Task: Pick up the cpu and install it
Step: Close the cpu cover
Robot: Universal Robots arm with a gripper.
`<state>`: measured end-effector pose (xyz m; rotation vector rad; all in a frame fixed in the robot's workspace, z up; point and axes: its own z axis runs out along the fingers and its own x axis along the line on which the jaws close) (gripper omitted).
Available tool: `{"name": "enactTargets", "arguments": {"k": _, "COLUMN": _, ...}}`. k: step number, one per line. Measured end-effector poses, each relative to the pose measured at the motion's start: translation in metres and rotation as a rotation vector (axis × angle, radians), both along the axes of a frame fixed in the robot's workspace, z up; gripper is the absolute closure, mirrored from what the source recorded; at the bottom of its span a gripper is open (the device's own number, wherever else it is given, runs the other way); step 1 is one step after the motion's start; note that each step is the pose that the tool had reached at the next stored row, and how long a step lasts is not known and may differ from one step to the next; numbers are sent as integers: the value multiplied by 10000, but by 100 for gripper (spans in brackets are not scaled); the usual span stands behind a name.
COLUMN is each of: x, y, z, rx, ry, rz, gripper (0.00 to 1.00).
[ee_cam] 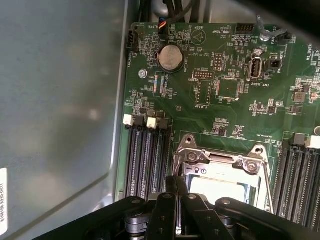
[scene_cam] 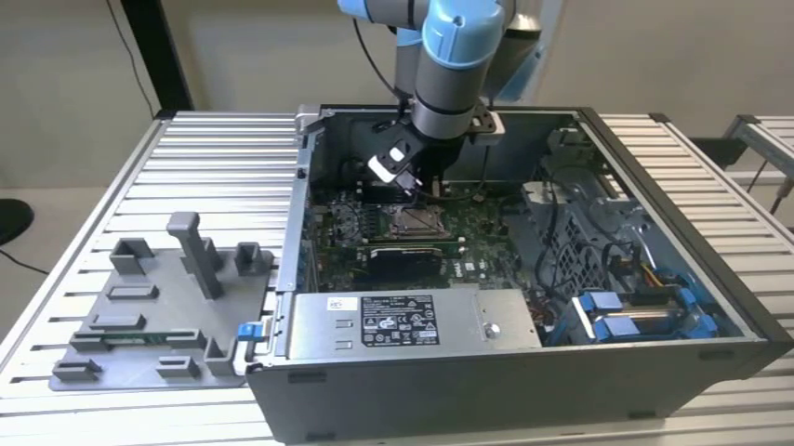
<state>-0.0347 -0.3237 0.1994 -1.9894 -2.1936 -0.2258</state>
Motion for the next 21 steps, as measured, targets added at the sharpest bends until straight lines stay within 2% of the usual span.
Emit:
{"name": "enactTargets", "arguments": {"k": 7, "x": 1, "y": 38, "z": -18, "rx": 0, "ry": 17, "rz": 3, "gripper": 100}}
{"name": "enactTargets", "arguments": {"k": 16, "x": 18, "y": 40, "z": -31, "rx": -9, "ry": 112, "rz": 1, "gripper": 100}}
{"name": "enactTargets", "arguments": {"k": 18, "x": 23, "y": 41, "z": -26, "rx": -38, "ry": 133, "rz": 1, "gripper": 100}}
{"name": "enactTargets", "arguments": {"k": 21, "x": 28, "y": 42, "z": -17, "rx": -141, "ry": 174, "rz": 1, "gripper": 100}}
